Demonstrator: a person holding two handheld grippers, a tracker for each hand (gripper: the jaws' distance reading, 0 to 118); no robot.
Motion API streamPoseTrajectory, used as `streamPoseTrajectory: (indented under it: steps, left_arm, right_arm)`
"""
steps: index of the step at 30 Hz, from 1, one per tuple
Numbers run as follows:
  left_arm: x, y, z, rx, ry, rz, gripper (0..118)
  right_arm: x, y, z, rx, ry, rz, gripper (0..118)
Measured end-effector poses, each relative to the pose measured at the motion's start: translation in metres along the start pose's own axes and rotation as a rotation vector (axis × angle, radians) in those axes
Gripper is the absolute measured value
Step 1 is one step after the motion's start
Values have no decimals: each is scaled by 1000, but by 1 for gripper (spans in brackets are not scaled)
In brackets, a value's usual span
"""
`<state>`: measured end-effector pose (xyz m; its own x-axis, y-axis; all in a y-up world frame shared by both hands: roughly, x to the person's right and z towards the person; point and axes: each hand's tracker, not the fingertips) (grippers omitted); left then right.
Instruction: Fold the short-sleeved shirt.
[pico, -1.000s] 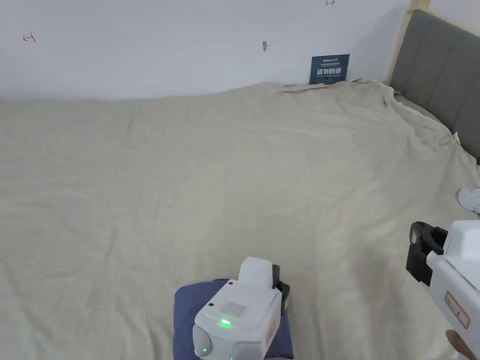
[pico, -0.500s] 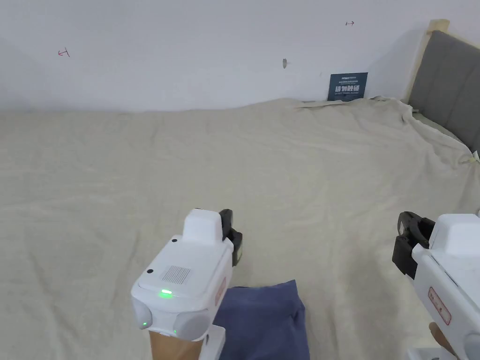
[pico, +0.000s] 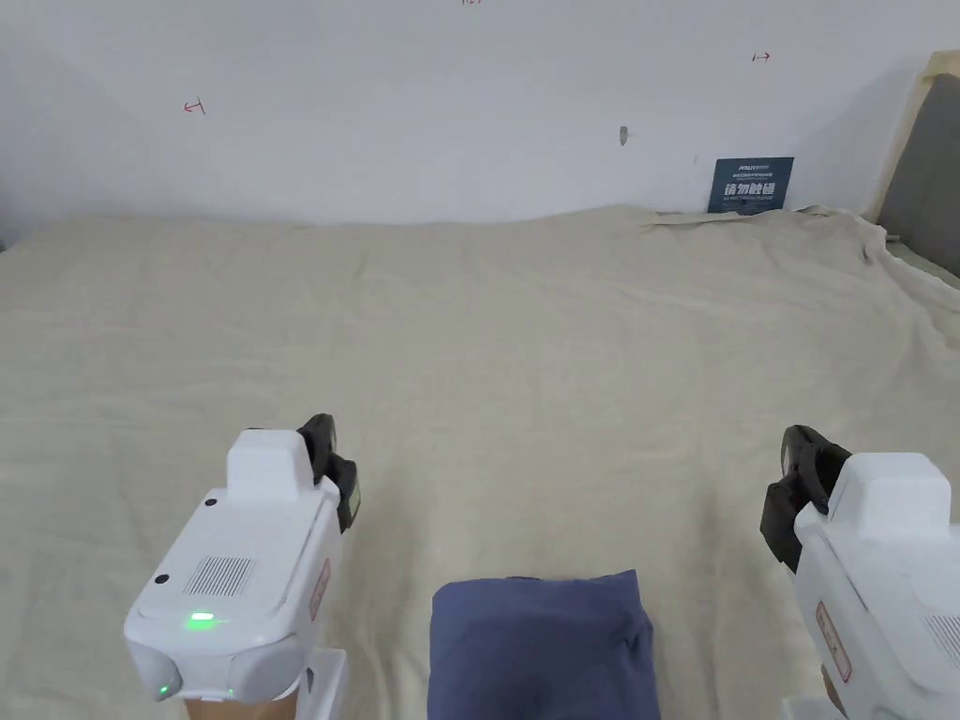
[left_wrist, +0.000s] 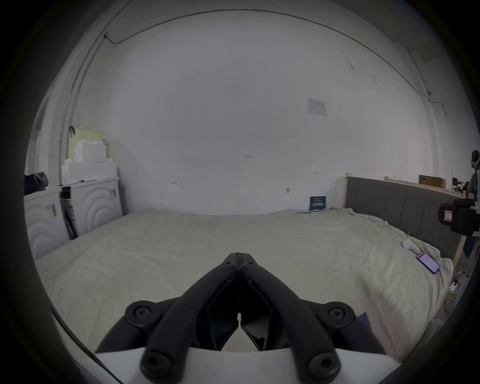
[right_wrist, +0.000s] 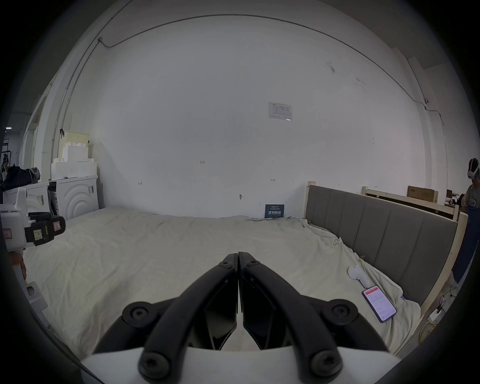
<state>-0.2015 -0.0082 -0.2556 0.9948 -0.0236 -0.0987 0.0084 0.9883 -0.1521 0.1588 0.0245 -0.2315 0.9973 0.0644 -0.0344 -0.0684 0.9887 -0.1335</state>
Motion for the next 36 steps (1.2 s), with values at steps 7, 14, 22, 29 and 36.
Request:
streamPoseTrajectory:
  steps: [7, 14, 22, 29, 36]
  left_arm:
    - [-21, -10, 9, 4, 44, -4, 0]
    - [-21, -12, 9, -3, 49, -7, 0]
    - [-23, -19, 4, -34, 36, 9, 0]
    - [-27, -36, 1, -98, 24, 21, 0]
    - [-30, -52, -3, -152, 16, 29, 0]
  right_arm:
    - [-5, -4, -2, 9, 5, -3, 0]
    - [-9, -8, -7, 1, 12, -5, 0]
    - [-27, -35, -26, -61, 45, -43, 0]
    - [-62, -98, -46, -225, 107, -45, 0]
    - [-80, -157, -61, -347, 115, -17, 0]
